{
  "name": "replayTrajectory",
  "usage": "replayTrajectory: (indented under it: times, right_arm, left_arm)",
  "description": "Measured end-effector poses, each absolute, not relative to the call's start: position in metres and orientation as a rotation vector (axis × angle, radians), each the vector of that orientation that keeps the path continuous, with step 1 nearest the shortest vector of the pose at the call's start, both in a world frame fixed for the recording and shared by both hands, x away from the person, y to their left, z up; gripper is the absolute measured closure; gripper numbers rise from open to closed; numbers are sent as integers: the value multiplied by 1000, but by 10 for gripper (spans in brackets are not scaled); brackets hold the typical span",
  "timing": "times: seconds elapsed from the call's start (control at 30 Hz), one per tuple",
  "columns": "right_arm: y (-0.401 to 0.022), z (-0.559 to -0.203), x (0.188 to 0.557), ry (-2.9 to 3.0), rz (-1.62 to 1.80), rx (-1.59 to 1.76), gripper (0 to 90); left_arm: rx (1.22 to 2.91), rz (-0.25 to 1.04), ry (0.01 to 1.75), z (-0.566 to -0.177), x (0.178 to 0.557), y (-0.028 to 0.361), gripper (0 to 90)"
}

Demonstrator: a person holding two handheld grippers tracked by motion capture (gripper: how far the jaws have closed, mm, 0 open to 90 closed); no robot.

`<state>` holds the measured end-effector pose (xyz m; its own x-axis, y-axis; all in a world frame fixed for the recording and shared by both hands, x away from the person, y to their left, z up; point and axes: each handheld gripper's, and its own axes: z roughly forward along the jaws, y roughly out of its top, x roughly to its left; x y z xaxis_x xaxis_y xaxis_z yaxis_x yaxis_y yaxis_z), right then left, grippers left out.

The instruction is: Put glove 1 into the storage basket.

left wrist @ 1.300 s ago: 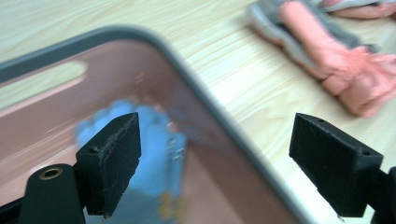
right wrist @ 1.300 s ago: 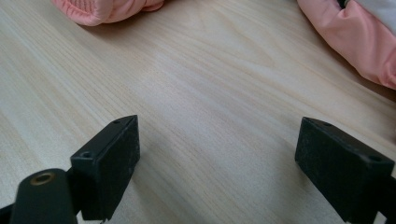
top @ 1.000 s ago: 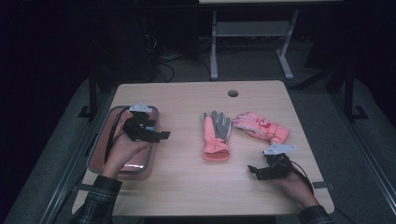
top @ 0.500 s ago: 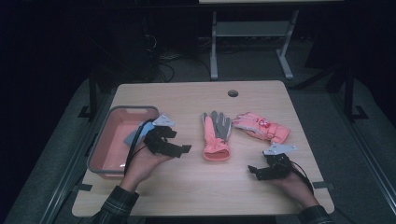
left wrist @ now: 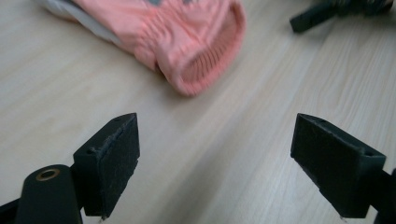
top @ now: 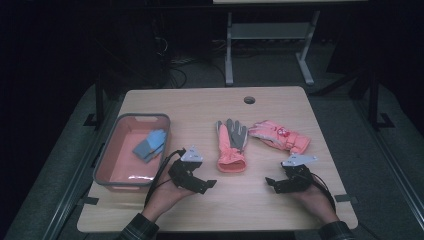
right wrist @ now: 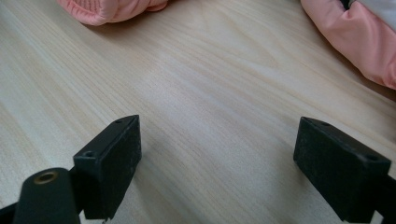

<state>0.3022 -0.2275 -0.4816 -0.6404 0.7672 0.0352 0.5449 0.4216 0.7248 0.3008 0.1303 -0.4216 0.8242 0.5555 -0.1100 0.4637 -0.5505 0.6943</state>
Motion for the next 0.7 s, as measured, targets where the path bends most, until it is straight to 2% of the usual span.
replayTrajectory:
  times: [0.1, 0.2, 0.23, 0.27, 0.3, 0.37, 0.4, 0.43, 0.47, 0.57, 0.7]
  right_arm:
    - [-228, -482, 302, 2381, 1046, 1128, 154]
    - [-227, -481, 301, 2384, 1057, 1122, 238]
    - [-225, -478, 300, 2396, 1052, 1120, 345]
    - [-225, -478, 300, 2396, 1052, 1120, 345]
    - [-223, -475, 301, 2410, 1046, 1129, 450]
    - [-221, -472, 302, 2422, 1058, 1120, 551]
    - [-221, -472, 302, 2422, 1058, 1120, 551]
    - [-219, -470, 302, 2428, 1066, 1119, 620]
    - [-215, -465, 304, 2447, 1094, 1107, 761]
    - [-211, -459, 308, 2475, 1123, 1081, 893]
    - [-203, -450, 313, 2490, 1153, 1075, 899]
  left_arm:
    - [2279, 172, 721, -434, 296, 131, 149]
    - [2276, 202, 711, -441, 293, 134, 147]
    - [2271, 209, 706, -444, 293, 135, 146]
    - [2272, 212, 701, -446, 292, 136, 146]
    - [2279, 210, 699, -448, 291, 136, 145]
    - [2303, 208, 689, -455, 290, 138, 141]
    - [2303, 208, 689, -455, 290, 138, 140]
    - [2314, 208, 690, -458, 289, 138, 140]
    - [2326, 220, 681, -462, 288, 140, 134]
    - [2336, 216, 690, -468, 287, 143, 134]
    - [2329, 251, 667, -471, 282, 143, 126]
